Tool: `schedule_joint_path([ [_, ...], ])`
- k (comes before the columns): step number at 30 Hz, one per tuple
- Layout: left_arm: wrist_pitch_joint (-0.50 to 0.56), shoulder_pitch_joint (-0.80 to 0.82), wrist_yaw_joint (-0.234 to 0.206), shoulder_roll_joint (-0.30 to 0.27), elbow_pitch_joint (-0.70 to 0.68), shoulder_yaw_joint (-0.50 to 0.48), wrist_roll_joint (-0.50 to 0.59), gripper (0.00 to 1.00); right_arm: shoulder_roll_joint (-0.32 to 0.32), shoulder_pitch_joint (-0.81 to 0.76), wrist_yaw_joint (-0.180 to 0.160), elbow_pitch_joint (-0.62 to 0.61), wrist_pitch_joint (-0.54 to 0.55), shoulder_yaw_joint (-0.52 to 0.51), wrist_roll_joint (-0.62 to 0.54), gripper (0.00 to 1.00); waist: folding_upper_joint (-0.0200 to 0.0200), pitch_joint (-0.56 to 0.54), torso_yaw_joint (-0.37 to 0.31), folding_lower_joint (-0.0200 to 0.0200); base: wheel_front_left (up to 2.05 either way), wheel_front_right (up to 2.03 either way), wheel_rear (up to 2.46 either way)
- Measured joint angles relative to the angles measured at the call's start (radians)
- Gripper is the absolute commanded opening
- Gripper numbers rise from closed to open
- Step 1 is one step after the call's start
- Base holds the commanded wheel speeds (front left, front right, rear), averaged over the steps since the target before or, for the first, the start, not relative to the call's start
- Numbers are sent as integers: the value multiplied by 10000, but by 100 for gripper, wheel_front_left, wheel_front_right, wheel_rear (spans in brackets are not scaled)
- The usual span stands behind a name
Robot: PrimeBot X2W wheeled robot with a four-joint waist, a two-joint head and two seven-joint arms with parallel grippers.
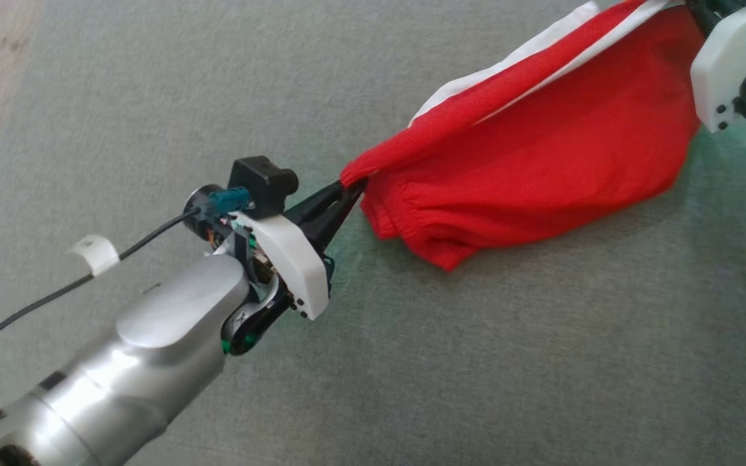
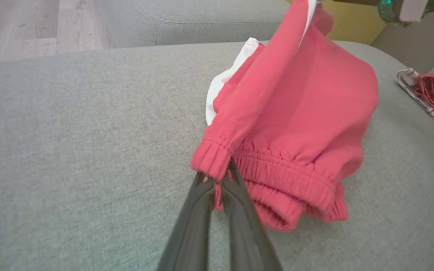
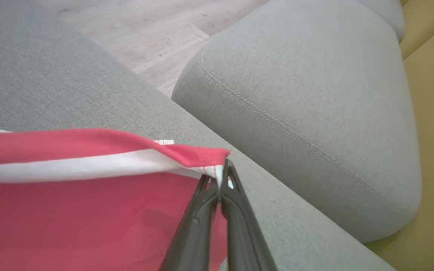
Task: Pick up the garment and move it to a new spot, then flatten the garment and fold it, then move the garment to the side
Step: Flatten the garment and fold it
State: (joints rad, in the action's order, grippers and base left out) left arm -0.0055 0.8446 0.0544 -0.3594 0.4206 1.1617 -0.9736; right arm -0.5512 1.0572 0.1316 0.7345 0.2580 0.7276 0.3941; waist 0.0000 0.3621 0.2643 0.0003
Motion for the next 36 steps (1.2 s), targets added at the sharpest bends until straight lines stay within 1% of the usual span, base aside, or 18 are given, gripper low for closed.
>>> schedule_joint_path([
  [4, -94, 136, 96, 242, 263, 38, 65, 0, 107, 257, 0, 631, -318, 343, 0, 0, 0, 283, 245, -1, 0, 0, 0],
  [5, -127, 181, 176, 284, 309, 42, 69, 0, 123, 315, 0, 779, -393, 412, 0, 0, 0, 332, 294, -1, 0, 0, 0],
  [11, -196, 364, 286, 539, 579, 109, 69, 0, 270, 731, 0, 1551, -865, 721, 31, 0, 0, 523, 532, -2, 0, 0, 0],
  [15, -222, 432, 351, 640, 663, 180, 69, 0, 424, 965, -2, 2013, -943, 909, 180, 0, 0, 629, 636, -3, 0, 0, 0],
  [16, -222, 464, 353, 656, 690, 194, 69, 0, 445, 1011, 0, 2115, -1018, 982, 184, 47, 0, 653, 647, -3, 0, 0, 0],
  [17, -222, 505, 355, 671, 719, 205, 69, 0, 472, 1038, 0, 2211, -1116, 986, 194, 100, 0, 675, 653, -2, 0, 0, 0],
  [20, -224, 585, 426, 723, 836, 234, 69, 0, 608, 1109, 0, 2554, -1394, 995, 211, 100, 0, 699, 639, -2, 0, 0, 0],
  [23, -236, 588, 431, 759, 961, 293, 69, 0, 777, 1227, 0, 2815, -1925, 869, 408, 100, 0, 648, 588, -2, 0, 0, 0],
  [24, -238, 588, 441, 773, 1049, 316, 69, 0, 830, 1274, -2, 2947, -2336, 779, 474, 100, 0, 559, 544, -3, 0, 0, 0],
  [26, -238, 583, 464, 775, 1179, 357, 69, 0, 876, 1279, 0, 3133, -2763, 654, 516, 100, 0, 426, 494, -3, 0, 0, 0],
  [27, -238, 577, 481, 775, 1241, 364, 69, 5, 911, 1279, 0, 3218, -2986, 562, 598, 100, 0, 347, 467, -3, 0, 0, 0],
  [28, -242, 567, 481, 775, 1292, 368, 69, 13, 951, 1278, -2, 3298, -3227, 456, 671, 100, 0, 256, 436, -3, 0, 0, 0],
  [29, -318, 552, 464, 773, 1338, 366, 69, 42, 991, 1276, 0, 3358, -3465, 336, 742, 100, 0, 160, 404, -3, 0, 0, 0],
  [30, -385, 538, 401, 773, 1406, 362, 69, 94, 1039, 1275, 0, 3413, -3718, 173, 844, 100, 0, 56, 371, -4, 0, 0, 0],
  [31, -385, 538, 401, 773, 1406, 362, 69, 100, 1039, 1275, 0, 3413, -3718, 173, 844, 100, 0, 56, 371, -4, 0, 0, 0],
  [36, -888, 255, -38, 715, 1739, 148, 58, 100, 1386, 1123, 0, 3496, -4832, -752, 1386, 100, 0, -576, 168, -4, 0, 0, 0],
])
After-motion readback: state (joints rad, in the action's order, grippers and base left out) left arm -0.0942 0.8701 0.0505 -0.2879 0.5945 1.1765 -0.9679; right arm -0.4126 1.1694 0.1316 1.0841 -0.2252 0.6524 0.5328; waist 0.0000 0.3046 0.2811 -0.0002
